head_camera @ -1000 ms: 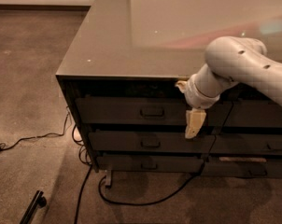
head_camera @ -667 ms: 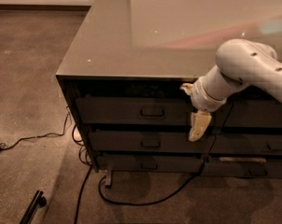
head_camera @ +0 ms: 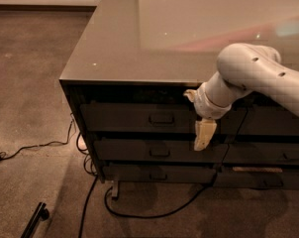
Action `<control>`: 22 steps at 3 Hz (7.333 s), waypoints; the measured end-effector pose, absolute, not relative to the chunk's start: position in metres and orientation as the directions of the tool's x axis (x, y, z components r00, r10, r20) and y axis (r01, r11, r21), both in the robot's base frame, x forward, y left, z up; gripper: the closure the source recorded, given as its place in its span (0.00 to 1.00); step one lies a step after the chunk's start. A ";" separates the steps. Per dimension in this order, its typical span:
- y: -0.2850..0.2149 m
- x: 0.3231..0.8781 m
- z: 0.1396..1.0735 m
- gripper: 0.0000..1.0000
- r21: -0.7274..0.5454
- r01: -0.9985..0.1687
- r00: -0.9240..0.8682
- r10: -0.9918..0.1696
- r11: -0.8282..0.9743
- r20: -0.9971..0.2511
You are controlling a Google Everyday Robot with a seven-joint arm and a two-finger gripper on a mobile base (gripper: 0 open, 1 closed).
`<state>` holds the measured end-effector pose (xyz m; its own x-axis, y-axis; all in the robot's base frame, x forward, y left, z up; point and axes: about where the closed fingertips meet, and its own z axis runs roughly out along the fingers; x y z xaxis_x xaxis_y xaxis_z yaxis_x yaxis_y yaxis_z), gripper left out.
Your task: Open top drawer
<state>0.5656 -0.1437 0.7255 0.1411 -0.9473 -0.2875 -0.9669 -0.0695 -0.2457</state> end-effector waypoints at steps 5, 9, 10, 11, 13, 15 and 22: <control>-0.131 0.607 0.665 0.00 -0.196 -0.981 0.058 -0.965 -0.007 -0.255; -0.138 0.609 0.631 0.42 -0.087 -0.996 0.045 -0.965 -0.023 -0.259; -0.138 0.610 0.634 0.65 -0.087 -0.996 0.045 -0.965 -0.023 -0.259; -0.138 0.610 0.634 0.88 -0.087 -0.996 0.045 -0.965 -0.023 -0.259; -0.138 0.609 0.634 0.62 -0.086 -0.996 0.046 -0.965 -0.024 -0.259; -0.149 0.581 0.619 0.12 -0.029 -0.999 0.026 -0.972 -0.019 -0.234; -0.166 0.542 0.619 0.05 0.019 -1.000 -0.005 -0.985 0.001 -0.174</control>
Offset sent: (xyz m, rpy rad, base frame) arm 0.0025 0.0267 -0.0338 -0.0828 -0.0006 -0.0148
